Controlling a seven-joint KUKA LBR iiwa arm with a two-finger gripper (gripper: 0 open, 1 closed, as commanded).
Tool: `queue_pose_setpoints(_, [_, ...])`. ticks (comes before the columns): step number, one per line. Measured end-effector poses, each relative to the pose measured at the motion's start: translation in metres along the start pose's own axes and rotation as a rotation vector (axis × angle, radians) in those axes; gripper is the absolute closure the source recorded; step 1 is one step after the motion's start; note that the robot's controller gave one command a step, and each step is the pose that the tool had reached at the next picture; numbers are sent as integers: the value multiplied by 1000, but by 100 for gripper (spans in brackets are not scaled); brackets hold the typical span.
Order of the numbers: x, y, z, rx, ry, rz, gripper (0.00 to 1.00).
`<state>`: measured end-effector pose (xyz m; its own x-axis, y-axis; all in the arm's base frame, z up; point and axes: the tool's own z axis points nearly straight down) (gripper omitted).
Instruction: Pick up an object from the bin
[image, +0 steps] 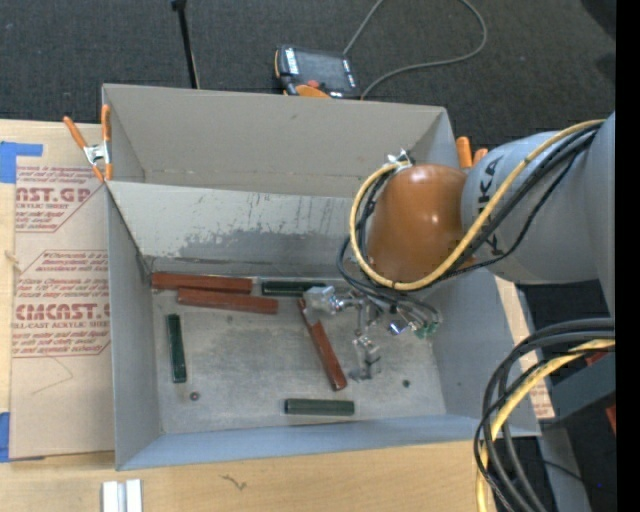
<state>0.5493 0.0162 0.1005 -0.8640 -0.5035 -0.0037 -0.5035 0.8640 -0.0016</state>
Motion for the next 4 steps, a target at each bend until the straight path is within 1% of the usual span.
queue_pose_setpoints(1, [-27,12,1,-3,0,-461,0])
queue_pose_setpoints(2, [-33,-8,30,0,-2,-674,0])
queue_pose_setpoints(3, [-35,-7,29,-2,-4,-672,0])
queue_pose_setpoints(4, [-34,-7,29,-2,-3,-671,100])
